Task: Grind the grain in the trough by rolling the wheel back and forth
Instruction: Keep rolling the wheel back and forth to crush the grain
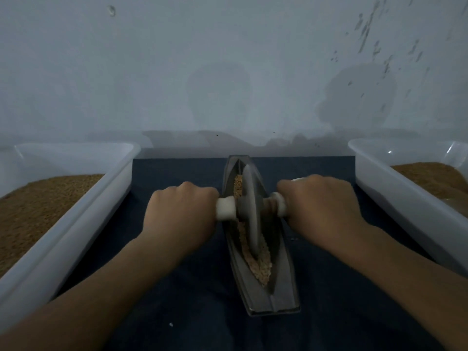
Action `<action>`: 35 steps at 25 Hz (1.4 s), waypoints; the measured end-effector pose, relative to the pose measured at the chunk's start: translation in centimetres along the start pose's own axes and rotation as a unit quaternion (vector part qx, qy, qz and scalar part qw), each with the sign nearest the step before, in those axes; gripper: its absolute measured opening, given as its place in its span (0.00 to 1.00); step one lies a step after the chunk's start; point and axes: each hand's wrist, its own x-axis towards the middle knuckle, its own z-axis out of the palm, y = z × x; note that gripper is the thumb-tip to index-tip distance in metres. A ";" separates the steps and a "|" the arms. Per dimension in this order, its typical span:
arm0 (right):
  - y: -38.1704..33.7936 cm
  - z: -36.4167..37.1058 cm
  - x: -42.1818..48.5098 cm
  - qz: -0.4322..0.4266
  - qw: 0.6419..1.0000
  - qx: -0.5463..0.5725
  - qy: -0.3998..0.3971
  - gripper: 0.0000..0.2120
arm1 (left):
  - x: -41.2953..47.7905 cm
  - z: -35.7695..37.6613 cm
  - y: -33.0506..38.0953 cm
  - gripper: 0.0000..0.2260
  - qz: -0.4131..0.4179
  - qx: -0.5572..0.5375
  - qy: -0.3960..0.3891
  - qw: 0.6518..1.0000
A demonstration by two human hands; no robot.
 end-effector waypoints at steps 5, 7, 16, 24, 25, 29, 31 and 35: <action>-0.1 2.2 6.3 0.078 0.990 0.046 -0.104 0.10 | 6.1 1.1 0.0 0.01 -0.060 -0.018 -0.051 0.997; -0.1 1.6 5.4 0.083 0.988 0.065 -0.110 0.08 | 6.1 0.2 0.1 0.04 -0.047 -0.023 -0.078 0.996; -0.4 0.0 0.0 0.019 1.000 -0.001 -0.018 0.25 | 0.8 -0.3 0.0 0.16 0.009 -0.001 0.011 1.000; -0.5 0.4 4.1 0.053 0.994 0.038 -0.088 0.08 | 3.5 0.6 0.0 0.03 -0.042 -0.035 -0.048 0.997; -0.6 -0.2 2.6 0.033 0.997 0.023 -0.070 0.13 | 1.7 0.4 0.1 0.08 -0.034 -0.033 -0.020 0.999; -0.2 -1.7 -1.8 0.012 0.999 0.014 -0.033 0.29 | -0.7 -1.6 0.1 0.23 0.041 -0.013 0.066 0.997; -0.1 -0.2 -1.2 0.029 0.998 0.017 -0.048 0.25 | 0.1 -0.9 0.5 0.20 0.023 0.017 0.016 0.999; -0.2 2.5 4.0 0.096 0.990 0.073 -0.079 0.06 | 5.4 0.3 0.7 0.03 -0.025 0.022 -0.030 0.999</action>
